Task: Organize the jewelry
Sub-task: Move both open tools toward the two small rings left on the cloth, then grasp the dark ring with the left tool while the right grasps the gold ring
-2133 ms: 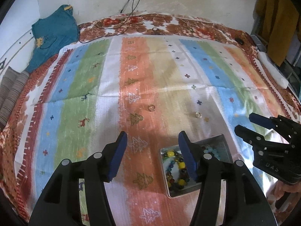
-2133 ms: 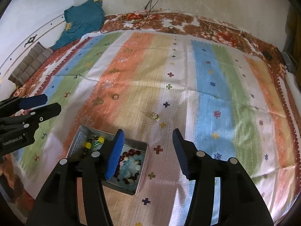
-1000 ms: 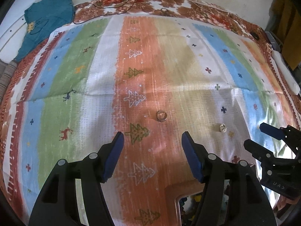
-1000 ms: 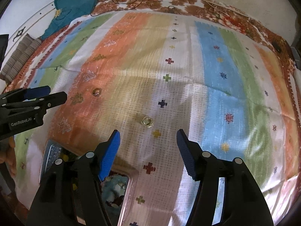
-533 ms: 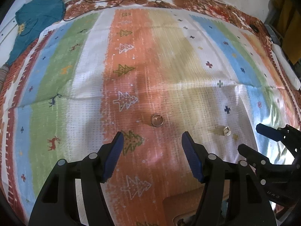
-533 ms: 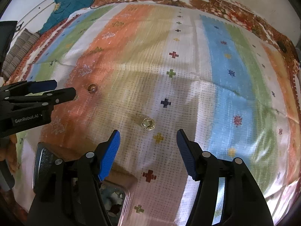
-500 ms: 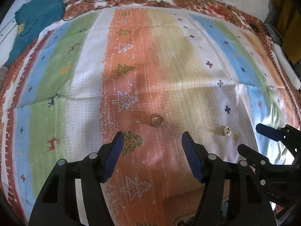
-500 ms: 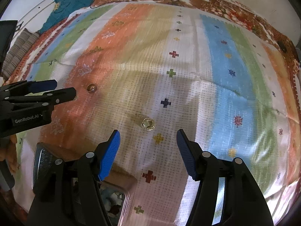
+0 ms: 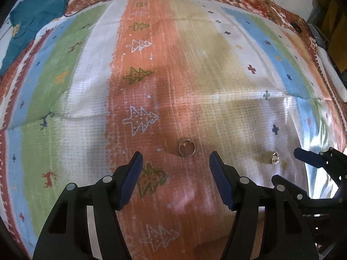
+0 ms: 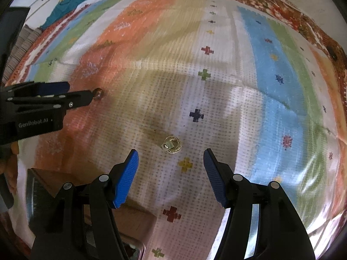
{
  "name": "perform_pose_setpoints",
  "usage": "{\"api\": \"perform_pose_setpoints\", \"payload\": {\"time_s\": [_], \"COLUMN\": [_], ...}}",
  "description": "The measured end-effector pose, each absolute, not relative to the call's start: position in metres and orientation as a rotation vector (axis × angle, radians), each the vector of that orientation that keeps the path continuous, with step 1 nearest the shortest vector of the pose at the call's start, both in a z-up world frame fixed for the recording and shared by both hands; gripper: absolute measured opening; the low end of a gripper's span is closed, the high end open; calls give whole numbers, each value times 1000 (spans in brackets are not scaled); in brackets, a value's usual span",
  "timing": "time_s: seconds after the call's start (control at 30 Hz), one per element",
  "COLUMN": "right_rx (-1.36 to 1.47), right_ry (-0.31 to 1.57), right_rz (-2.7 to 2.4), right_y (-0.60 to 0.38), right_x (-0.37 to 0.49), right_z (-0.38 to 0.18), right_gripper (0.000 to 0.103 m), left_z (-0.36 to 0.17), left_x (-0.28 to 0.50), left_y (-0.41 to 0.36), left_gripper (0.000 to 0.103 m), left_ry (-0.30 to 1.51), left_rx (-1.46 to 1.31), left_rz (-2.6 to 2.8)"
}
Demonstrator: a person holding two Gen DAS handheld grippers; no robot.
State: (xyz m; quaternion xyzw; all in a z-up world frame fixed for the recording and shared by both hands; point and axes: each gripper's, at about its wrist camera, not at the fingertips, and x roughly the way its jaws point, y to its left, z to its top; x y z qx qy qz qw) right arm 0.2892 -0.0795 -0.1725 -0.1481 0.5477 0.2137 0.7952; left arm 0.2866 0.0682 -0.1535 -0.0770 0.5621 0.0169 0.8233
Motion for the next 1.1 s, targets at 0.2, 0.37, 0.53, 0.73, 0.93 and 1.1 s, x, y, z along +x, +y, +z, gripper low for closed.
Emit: {"api": "perform_pose_setpoints", "payload": {"time_s": [0.2, 0.37, 0.53, 0.73, 0.93, 1.1], "right_rx": [-331, -342, -353, -348, -351, -345], "right_ry": [1190, 1196, 1204, 1204, 1203, 1183], "right_rz": [445, 439, 442, 442, 452, 451], "right_y": [-77, -74, -70, -66, -65, -69], "right_x": [298, 306, 309, 314, 314, 308], "right_z": [-181, -186, -186, -185, -186, -185], "right_gripper": [62, 59, 50, 23, 19, 18], "left_z": [-164, -168, -169, -171, -170, -167], "left_x": [296, 299, 302, 303, 303, 302], "left_y": [66, 68, 67, 66, 65, 63], "left_gripper": [60, 50, 37, 22, 18, 18], "left_ry": [1206, 1211, 1210, 1207, 1202, 1203], "left_rx": [-147, -134, -103, -78, -65, -76], "left_rz": [36, 33, 23, 25, 27, 19]}}
